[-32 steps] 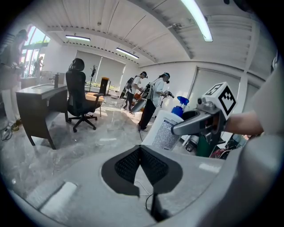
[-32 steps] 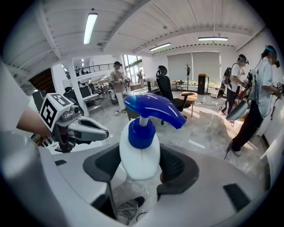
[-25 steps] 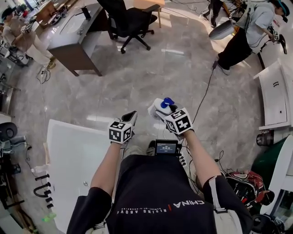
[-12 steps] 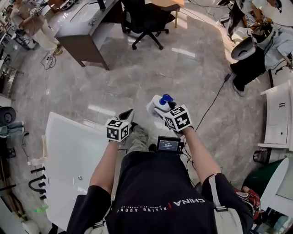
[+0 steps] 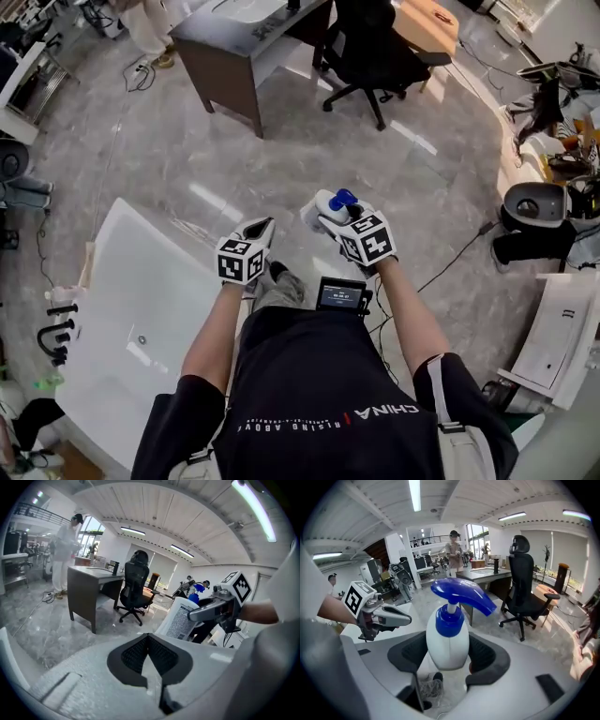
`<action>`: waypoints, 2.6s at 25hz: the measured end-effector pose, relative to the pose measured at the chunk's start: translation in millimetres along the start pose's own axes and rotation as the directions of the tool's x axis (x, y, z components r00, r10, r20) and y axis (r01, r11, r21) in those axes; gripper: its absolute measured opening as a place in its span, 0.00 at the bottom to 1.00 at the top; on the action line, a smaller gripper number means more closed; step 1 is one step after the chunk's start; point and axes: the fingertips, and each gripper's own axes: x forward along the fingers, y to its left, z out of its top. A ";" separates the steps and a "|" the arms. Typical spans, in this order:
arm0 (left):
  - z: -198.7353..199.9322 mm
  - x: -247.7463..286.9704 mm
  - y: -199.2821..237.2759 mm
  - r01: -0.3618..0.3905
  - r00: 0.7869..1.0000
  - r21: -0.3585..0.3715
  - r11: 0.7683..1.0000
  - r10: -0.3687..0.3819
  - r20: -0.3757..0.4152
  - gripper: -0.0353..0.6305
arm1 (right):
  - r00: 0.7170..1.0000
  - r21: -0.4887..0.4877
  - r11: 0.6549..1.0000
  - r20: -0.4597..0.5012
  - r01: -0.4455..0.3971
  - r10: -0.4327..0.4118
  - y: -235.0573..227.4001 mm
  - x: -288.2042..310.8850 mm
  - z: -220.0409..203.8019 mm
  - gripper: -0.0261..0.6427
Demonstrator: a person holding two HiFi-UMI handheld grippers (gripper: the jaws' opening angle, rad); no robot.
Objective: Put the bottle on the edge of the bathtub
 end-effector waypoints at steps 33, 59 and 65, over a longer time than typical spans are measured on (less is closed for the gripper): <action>106.0 -113.8 328.9 -0.489 0.791 -0.403 0.774 0.588 0.170 0.07 | 0.833 -0.473 0.694 -0.197 -0.543 0.517 151.4 294.3 295.8 0.44; 68.5 -176.1 442.7 -0.594 0.570 -0.642 0.486 0.816 0.090 0.07 | 0.664 -0.574 0.383 -0.428 -0.724 0.613 263.4 411.1 349.2 0.44; 55.2 -227.8 481.6 -0.603 0.504 -0.682 0.414 0.860 0.076 0.07 | 0.618 -0.606 0.273 -0.482 -0.747 0.621 339.7 437.8 371.0 0.44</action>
